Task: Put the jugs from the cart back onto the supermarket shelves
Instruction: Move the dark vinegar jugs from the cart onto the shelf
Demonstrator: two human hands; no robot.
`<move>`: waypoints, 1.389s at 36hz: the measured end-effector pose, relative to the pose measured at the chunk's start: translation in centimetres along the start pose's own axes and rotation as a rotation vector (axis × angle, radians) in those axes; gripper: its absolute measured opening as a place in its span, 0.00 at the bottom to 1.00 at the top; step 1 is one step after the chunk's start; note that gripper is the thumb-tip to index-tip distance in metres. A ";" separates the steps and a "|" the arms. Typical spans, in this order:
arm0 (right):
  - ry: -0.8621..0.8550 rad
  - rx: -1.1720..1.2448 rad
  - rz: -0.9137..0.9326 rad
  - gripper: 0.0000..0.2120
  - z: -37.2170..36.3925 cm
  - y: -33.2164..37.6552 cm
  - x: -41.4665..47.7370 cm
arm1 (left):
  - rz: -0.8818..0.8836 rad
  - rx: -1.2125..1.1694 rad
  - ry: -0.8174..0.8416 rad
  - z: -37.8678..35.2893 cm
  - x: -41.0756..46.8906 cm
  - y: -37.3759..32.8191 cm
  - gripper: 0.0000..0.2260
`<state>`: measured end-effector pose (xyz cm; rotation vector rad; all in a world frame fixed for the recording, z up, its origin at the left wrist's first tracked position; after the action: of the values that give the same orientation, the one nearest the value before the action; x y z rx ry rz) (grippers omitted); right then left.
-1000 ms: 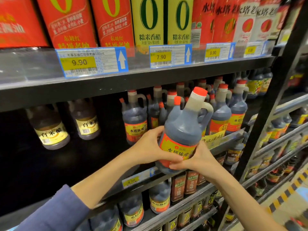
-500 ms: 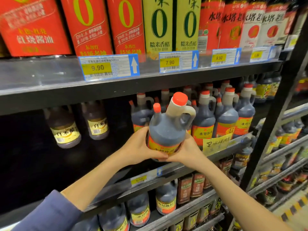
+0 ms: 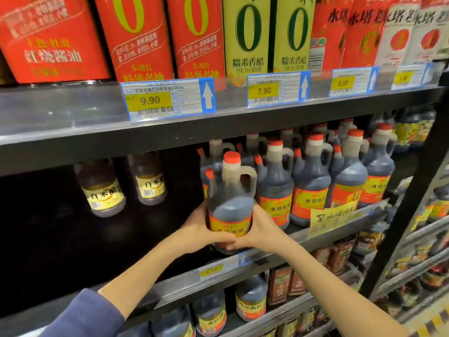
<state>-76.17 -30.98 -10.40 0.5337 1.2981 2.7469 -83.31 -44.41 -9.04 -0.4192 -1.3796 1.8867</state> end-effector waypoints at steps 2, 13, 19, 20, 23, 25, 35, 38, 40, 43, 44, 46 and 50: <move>0.039 -0.021 -0.037 0.46 -0.2 -0.4 0.7 | 0.025 -0.019 0.005 0.1 0.4 0.3 0.34; 0.137 0.051 -0.086 0.43 -0.6 -1.0 1.4 | 0.056 -0.041 -0.006 -0.1 0.9 1.3 0.35; 0.111 -0.043 -0.054 0.39 -0.2 -0.7 1.0 | 0.091 0.070 0.002 0.1 0.4 1.4 0.42; 0.078 -0.085 -0.047 0.37 0.0 -0.6 0.8 | 0.093 0.095 0.021 0.2 0.2 1.6 0.42; -0.033 -0.132 -0.040 0.35 0.4 -0.4 -0.3 | 0.094 0.168 0.062 0.7 -0.5 2.1 0.40; -0.121 -0.121 -0.043 0.32 0.6 0.0 -1.2 | 0.099 0.202 0.079 1.1 -0.8 2.5 0.38; -0.363 -0.221 0.018 0.20 0.0 0.4 -2.9 | 0.070 0.272 0.063 0.5 -0.6 2.6 0.31; -0.353 -0.238 0.033 0.21 0.2 0.3 -2.6 | 0.082 0.279 0.067 0.6 -0.4 2.8 0.31; -0.338 -0.271 0.034 0.23 0.3 -0.1 -2.3 | 0.094 0.295 0.056 0.5 -0.1 2.9 0.31; -0.316 -0.321 0.037 0.28 0.4 -0.6 -1.7 | 0.087 0.297 0.034 0.2 0.1 2.7 0.32; -0.306 -0.333 0.036 0.29 0.4 -0.7 -1.5 | 0.084 0.297 0.025 0.1 0.2 2.6 0.32; -0.284 -0.339 0.032 0.29 0.4 -0.8 -1.4 | 0.081 0.304 0.002 -0.2 0.2 2.6 0.31; -0.243 -0.305 0.028 0.28 0.6 -1.1 -1.2 | 0.062 0.316 -0.062 -0.3 0.2 3.0 0.32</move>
<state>-74.93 -30.09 -11.26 0.8270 0.8070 2.7208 -84.35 -44.43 -11.84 -0.2497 -1.0906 2.1395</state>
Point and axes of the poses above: each hand's wrist, its own x-axis towards the middle knuckle, its own z-axis out of the back of the hand, y = z × x, the point moved 5 cm from there along x, towards the middle knuckle, and after that the axes turned 7 degrees about -x, right-handed, at the moved point
